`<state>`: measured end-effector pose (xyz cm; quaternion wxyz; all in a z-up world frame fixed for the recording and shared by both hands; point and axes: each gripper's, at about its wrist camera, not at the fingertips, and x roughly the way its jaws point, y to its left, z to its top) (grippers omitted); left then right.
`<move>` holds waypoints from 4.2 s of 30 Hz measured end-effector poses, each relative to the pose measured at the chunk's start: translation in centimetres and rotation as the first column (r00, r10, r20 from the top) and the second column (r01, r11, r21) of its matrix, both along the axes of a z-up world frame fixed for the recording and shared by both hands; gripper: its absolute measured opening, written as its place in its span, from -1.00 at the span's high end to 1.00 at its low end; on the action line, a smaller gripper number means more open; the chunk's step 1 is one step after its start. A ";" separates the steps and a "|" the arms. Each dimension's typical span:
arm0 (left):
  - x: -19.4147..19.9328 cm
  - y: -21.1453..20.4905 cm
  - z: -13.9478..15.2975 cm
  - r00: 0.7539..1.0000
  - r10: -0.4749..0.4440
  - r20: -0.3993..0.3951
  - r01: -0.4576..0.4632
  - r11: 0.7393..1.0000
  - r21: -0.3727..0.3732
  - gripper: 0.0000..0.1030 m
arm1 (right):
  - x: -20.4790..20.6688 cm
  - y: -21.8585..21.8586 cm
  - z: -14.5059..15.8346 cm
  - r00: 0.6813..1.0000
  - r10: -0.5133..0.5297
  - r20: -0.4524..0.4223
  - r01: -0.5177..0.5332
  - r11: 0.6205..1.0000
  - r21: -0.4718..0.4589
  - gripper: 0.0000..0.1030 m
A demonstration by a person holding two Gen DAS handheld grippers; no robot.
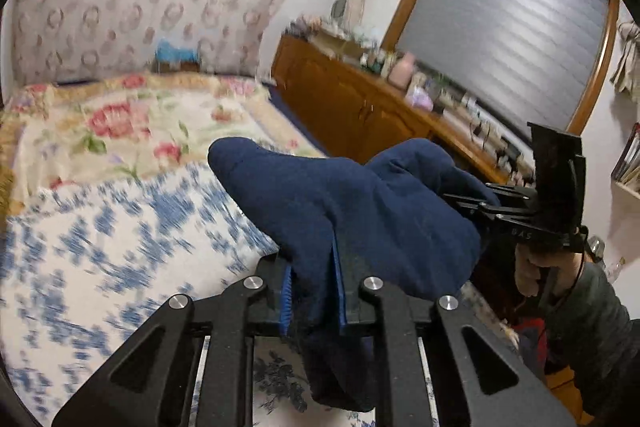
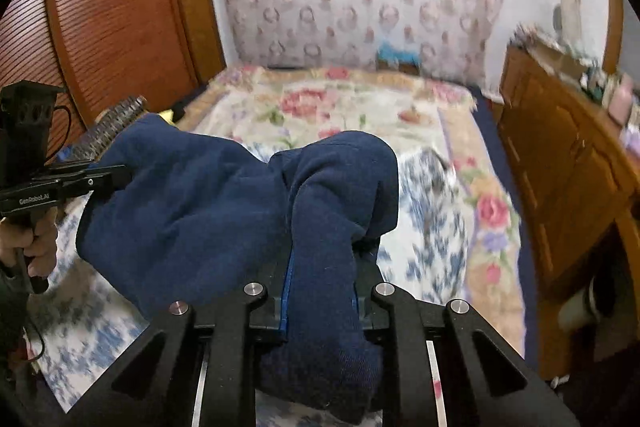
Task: Fold small clothes
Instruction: 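Grasp the folded T-shirt with the left gripper while the right gripper grasps it, then carry the folded T-shirt with both grippers onto the patterned clothes stack, then open both grippers and withdraw from the stack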
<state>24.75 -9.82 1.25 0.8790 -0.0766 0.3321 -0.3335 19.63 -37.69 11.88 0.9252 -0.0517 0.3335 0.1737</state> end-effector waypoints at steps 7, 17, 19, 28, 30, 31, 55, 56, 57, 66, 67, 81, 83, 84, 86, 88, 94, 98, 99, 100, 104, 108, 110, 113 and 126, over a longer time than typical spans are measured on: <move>-2.8 8.3 4.0 0.983 0.147 0.114 -0.147 0.989 -0.001 0.67 | 1.3 8.3 4.1 0.984 0.150 0.098 -0.145 0.988 -0.057 0.60; -7.0 22.3 5.3 0.877 0.431 0.214 -0.445 0.896 0.017 0.67 | 6.5 26.9 5.2 0.900 0.407 0.158 -0.379 0.908 -0.178 0.60; -7.6 24.6 4.8 0.851 0.478 0.218 -0.491 0.871 0.011 0.67 | 7.6 30.7 5.2 0.877 0.452 0.163 -0.419 0.885 -0.203 0.60; -8.7 30.2 -1.3 0.788 0.600 0.140 -0.613 0.786 0.083 0.70 | 17.1 42.0 0.5 0.801 0.589 0.108 -0.546 0.793 -0.272 0.60; -8.2 30.8 -3.0 0.781 0.614 0.115 -0.625 0.772 0.117 0.72 | 18.7 43.4 -1.9 0.813 0.578 0.068 -0.541 0.793 -0.280 0.59; -7.9 31.0 -3.4 0.778 0.620 0.106 -0.629 0.768 0.125 0.72 | 19.7 43.8 -3.2 0.828 0.559 0.050 -0.525 0.803 -0.282 0.56; -8.0 29.7 -4.0 0.797 0.597 0.093 -0.603 0.775 0.190 0.20 | 17.5 40.3 -6.4 0.947 0.320 -0.010 -0.320 0.947 -0.004 -0.40; -8.0 29.7 -4.3 0.797 0.597 0.085 -0.601 0.775 0.194 0.20 | 17.4 40.1 -6.2 0.948 0.318 -0.021 -0.318 0.948 0.014 -0.42; -7.9 29.6 -4.5 0.799 0.597 0.077 -0.599 0.776 0.197 0.20 | 17.6 39.9 -6.3 0.947 0.319 -0.032 -0.318 0.948 0.032 -0.43; -7.0 29.6 -5.9 0.811 0.585 0.008 -0.575 0.793 0.200 0.20 | 20.7 40.7 -7.1 0.937 0.320 -0.142 -0.298 0.941 0.159 -0.54; -6.8 29.7 -6.1 0.812 0.583 -0.001 -0.571 0.796 0.204 0.20 | 21.5 40.8 -7.3 0.935 0.316 -0.158 -0.288 0.941 0.177 -0.55; -6.2 29.9 -6.3 0.841 0.541 -0.026 -0.528 0.830 0.183 0.84 | 23.5 44.5 -5.7 0.908 0.418 -0.026 -0.414 0.905 0.099 0.45; -6.8 29.8 -5.9 0.843 0.539 -0.004 -0.531 0.831 0.165 0.88 | 22.7 45.2 -4.9 0.895 0.445 0.006 -0.444 0.891 0.092 0.48; -7.1 29.7 -5.5 0.842 0.539 0.010 -0.533 0.831 0.161 0.88 | 22.4 45.5 -4.4 0.885 0.465 0.023 -0.465 0.880 0.092 0.49; -7.9 29.4 -4.8 0.838 0.544 0.033 -0.542 0.826 0.155 0.89 | 21.8 46.1 -3.5 0.865 0.499 0.055 -0.502 0.861 0.087 0.49; -8.8 29.0 -3.7 0.838 0.543 0.059 -0.545 0.825 0.152 0.89 | 21.3 46.5 -2.7 0.851 0.521 0.074 -0.525 0.847 0.079 0.50; -8.5 28.3 -3.3 0.827 0.558 0.067 -0.558 0.803 0.209 0.81 | 23.6 44.7 -6.8 0.908 0.409 -0.094 -0.407 0.913 0.031 0.24; -9.2 27.4 -2.8 0.827 0.550 0.118 -0.561 0.794 0.234 0.34 | 22.7 41.3 -8.1 0.929 0.362 -0.080 -0.361 0.932 0.026 -0.19; -9.4 27.0 -2.5 0.828 0.544 0.135 -0.560 0.791 0.248 0.28 | 22.0 40.3 -8.0 0.936 0.347 -0.063 -0.347 0.938 0.018 -0.26; -9.5 26.8 -2.3 0.828 0.542 0.143 -0.560 0.789 0.253 0.26 | 21.0 39.5 -7.8 0.940 0.337 -0.049 -0.337 0.941 0.012 -0.32; -10.0 25.8 -1.3 0.827 0.538 0.163 -0.562 0.791 0.241 0.13 | 15.9 36.1 -7.4 0.956 0.291 0.022 -0.290 0.956 -0.029 -0.33; -10.8 23.9 -0.3 0.834 0.515 0.198 -0.550 0.804 0.226 -0.17 | 10.0 32.3 -7.0 0.969 0.231 0.084 -0.231 0.973 -0.011 -0.34; -11.1 22.9 0.0 0.839 0.504 0.206 -0.542 0.811 0.221 -0.22 | 7.5 30.4 -6.9 0.974 0.202 0.101 -0.204 0.979 0.010 -0.40; -11.7 20.9 0.6 0.853 0.475 0.217 -0.516 0.831 0.209 -0.25 | 3.8 28.7 -6.6 0.978 0.162 0.130 -0.166 0.986 0.020 -0.53; -15.3 13.7 2.3 0.879 0.411 0.241 -0.457 0.871 0.182 -0.27 | -10.4 22.6 -6.9 0.971 -0.085 0.224 0.058 0.990 0.126 -0.57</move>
